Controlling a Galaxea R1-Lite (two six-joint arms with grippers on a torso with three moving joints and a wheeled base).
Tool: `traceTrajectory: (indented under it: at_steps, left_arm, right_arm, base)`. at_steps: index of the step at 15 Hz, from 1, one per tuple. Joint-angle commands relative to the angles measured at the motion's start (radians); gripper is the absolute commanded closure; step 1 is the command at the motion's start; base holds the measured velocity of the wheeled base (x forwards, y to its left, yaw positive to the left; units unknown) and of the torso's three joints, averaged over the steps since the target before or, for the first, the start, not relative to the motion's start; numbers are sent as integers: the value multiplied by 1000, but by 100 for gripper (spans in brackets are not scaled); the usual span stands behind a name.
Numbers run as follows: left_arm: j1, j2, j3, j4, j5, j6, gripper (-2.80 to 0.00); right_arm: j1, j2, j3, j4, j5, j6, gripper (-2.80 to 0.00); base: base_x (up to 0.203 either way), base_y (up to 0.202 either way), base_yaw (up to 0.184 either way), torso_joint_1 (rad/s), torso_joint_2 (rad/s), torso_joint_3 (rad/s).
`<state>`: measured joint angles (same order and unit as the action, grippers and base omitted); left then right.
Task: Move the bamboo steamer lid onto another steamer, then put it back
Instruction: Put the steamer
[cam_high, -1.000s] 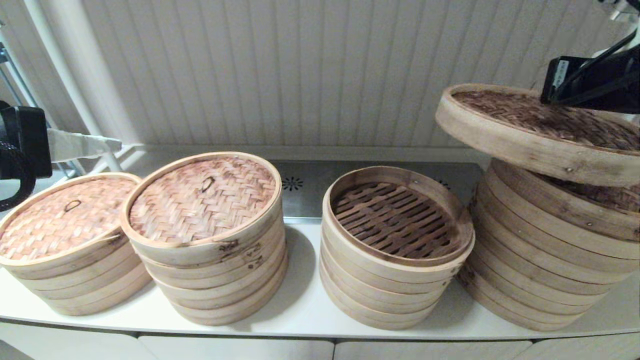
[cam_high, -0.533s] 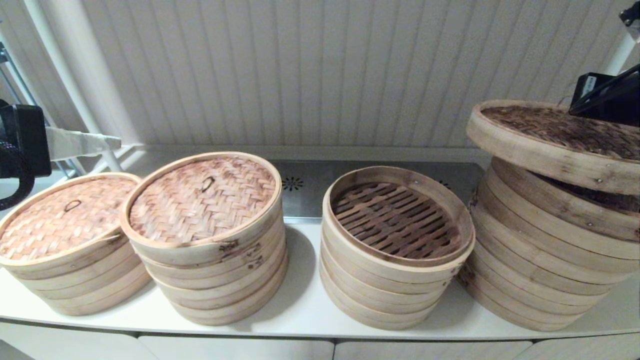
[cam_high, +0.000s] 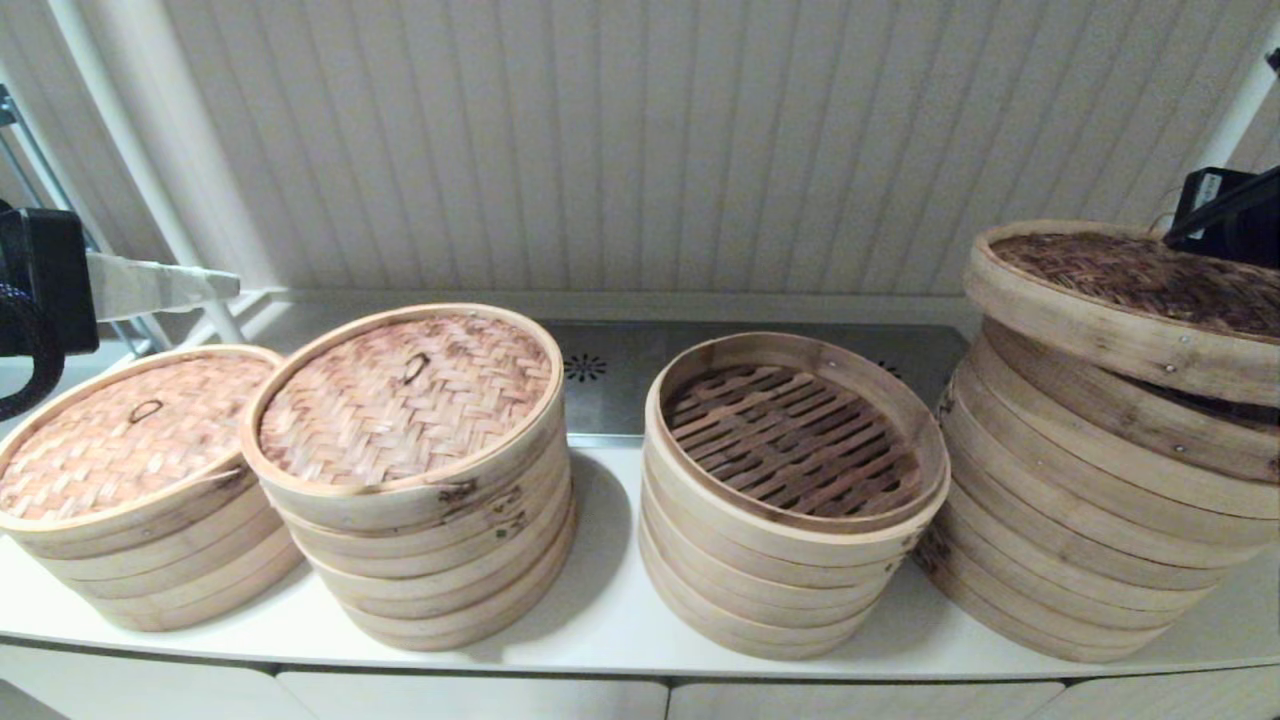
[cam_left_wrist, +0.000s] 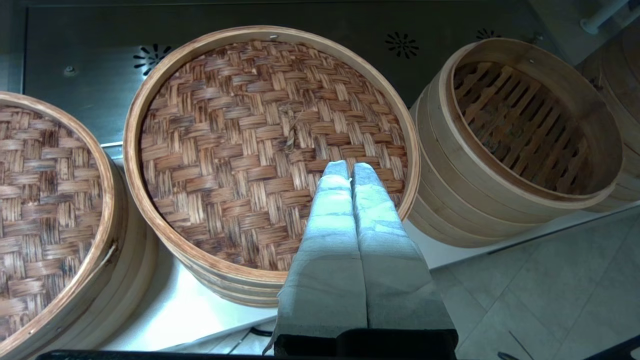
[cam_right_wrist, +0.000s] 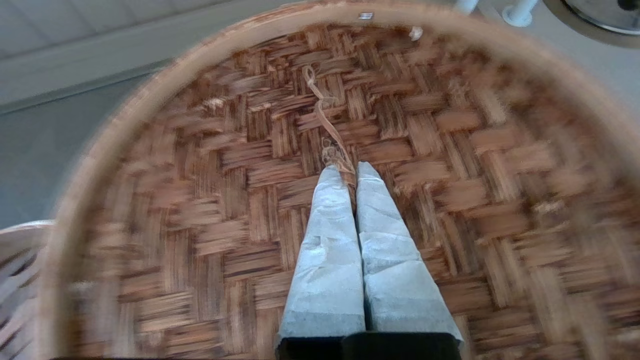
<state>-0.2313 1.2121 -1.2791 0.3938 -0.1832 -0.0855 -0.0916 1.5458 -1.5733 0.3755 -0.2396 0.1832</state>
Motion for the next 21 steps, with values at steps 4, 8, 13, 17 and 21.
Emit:
traceTrajectory:
  at_steps: [4, 8, 13, 17, 21]
  left_arm:
    - [0, -2, 0, 2, -1, 0, 0]
    - [-2, -12, 1, 2, -15, 0, 0]
    - [-5, -20, 0, 2, -15, 0, 0]
    - [-4, -16, 0, -3, -15, 0, 0]
    - [-5, -17, 0, -3, -15, 0, 0]
  right_arm:
    - [-25, -26, 28, 2, 16, 1, 0]
    - [-55, -27, 33, 2, 54, -1, 0]
    - [-95, -23, 44, 2, 78, -11, 0]
    - [-97, -18, 44, 2, 82, -14, 0]
    - [-103, -13, 53, 0, 83, -18, 0]
  base:
    - [0, 0, 0, 0, 0, 0]
    - [0, 0, 0, 0, 0, 0]
    - [0, 0, 0, 0, 0, 0]
    - [0, 0, 0, 0, 0, 0]
    - [0, 0, 0, 0, 0, 0]
